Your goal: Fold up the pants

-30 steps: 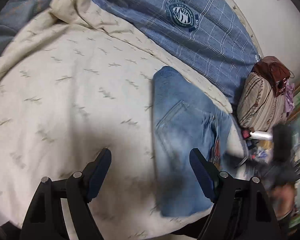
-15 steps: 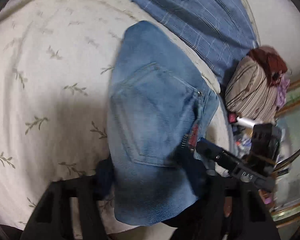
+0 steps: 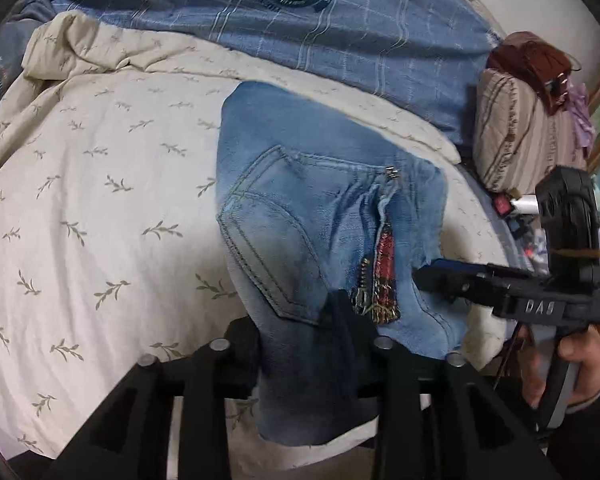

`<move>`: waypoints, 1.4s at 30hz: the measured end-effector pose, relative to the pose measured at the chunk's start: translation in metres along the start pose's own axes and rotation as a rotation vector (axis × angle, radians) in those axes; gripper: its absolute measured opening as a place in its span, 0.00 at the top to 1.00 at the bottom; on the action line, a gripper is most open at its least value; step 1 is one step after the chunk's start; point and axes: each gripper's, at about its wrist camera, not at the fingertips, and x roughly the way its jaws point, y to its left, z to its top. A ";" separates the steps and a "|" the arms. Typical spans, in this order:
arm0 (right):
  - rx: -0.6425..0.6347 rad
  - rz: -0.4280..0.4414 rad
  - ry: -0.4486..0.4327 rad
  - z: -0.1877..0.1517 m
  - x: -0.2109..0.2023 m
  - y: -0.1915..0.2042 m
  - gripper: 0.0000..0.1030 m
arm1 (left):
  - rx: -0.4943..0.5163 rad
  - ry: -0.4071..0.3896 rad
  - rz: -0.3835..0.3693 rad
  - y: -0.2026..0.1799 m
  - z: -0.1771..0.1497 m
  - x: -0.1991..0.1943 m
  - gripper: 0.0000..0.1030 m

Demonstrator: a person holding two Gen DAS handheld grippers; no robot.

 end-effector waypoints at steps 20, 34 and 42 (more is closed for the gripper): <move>0.134 0.150 0.004 0.076 0.033 -0.035 0.47 | -0.227 -0.018 -0.145 0.059 0.070 0.032 0.59; 0.204 0.087 -0.128 0.041 -0.036 -0.076 0.20 | -0.084 -0.011 0.086 0.024 0.063 0.018 0.47; 0.320 0.244 -0.038 0.042 0.013 -0.092 0.46 | 0.116 0.006 0.140 -0.027 0.019 0.021 0.44</move>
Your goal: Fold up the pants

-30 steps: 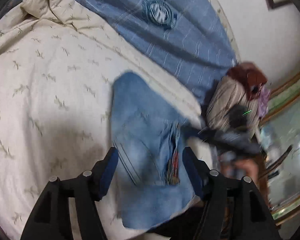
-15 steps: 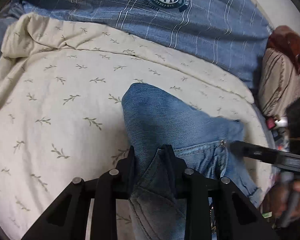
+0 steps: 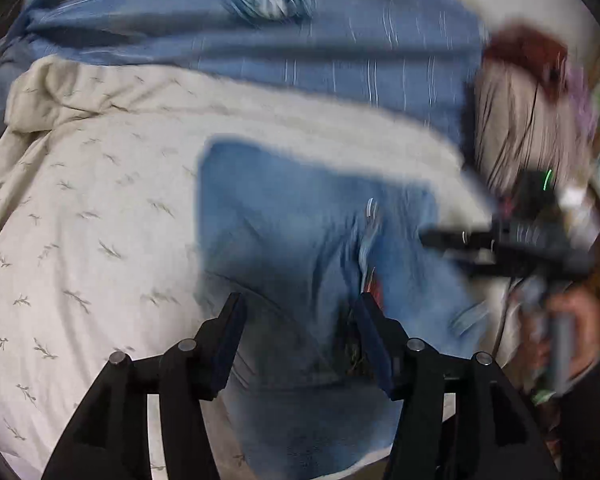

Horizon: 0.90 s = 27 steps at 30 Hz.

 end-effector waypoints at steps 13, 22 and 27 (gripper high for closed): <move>-0.030 -0.146 -0.092 -0.024 -0.040 0.020 0.24 | 0.073 0.027 0.090 -0.010 0.001 0.010 0.39; 0.012 -0.029 0.037 -0.073 -0.019 0.012 0.64 | 0.074 0.022 0.084 -0.009 -0.002 0.009 0.38; -0.145 -0.218 0.026 -0.086 -0.014 0.038 0.69 | 0.064 0.023 0.070 -0.007 -0.002 0.007 0.33</move>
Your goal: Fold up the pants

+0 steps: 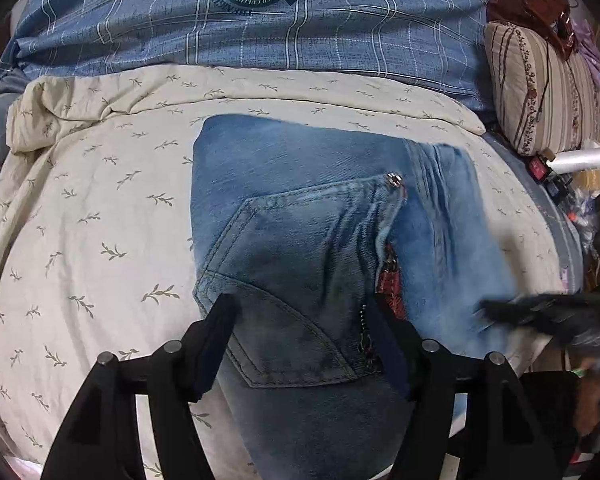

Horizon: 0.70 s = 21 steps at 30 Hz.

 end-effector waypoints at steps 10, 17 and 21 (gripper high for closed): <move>0.073 0.079 -0.188 -0.004 -0.062 -0.005 0.26 | -0.048 -0.092 0.078 0.018 -0.010 -0.047 0.30; -0.010 0.235 -0.209 0.007 -0.051 0.038 0.26 | -0.069 -0.074 0.117 0.032 -0.017 -0.047 0.29; 0.071 0.135 -0.021 0.004 0.008 0.011 0.30 | -0.081 -0.068 0.099 0.038 -0.019 -0.047 0.29</move>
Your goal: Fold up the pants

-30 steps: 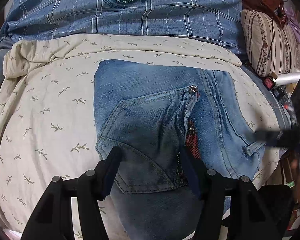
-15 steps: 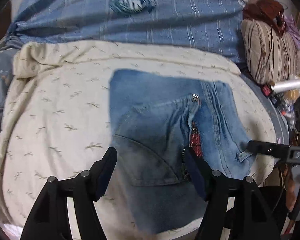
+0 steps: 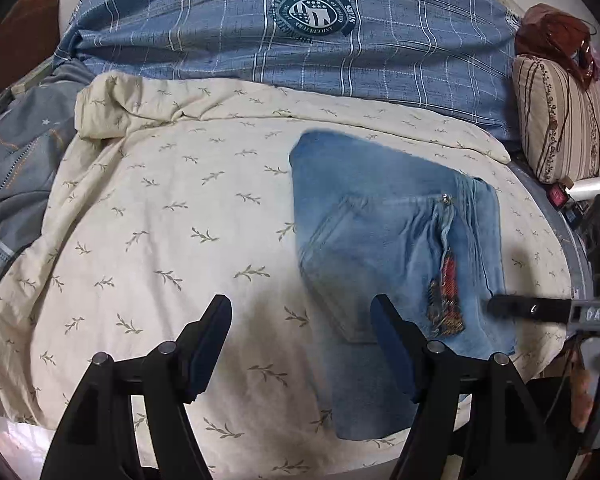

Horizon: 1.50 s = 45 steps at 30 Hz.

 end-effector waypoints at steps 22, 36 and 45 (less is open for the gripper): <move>-0.037 0.040 -0.013 0.026 0.010 -0.031 0.67 | -0.127 0.082 -0.199 -0.008 0.015 0.056 0.67; -0.258 -0.009 -0.209 0.044 -0.067 0.086 0.80 | 0.006 -0.167 -0.138 -0.005 0.072 -0.044 0.74; -0.244 0.027 -0.216 0.088 -0.061 0.102 0.80 | -0.040 -0.132 -0.107 0.022 0.105 -0.010 0.74</move>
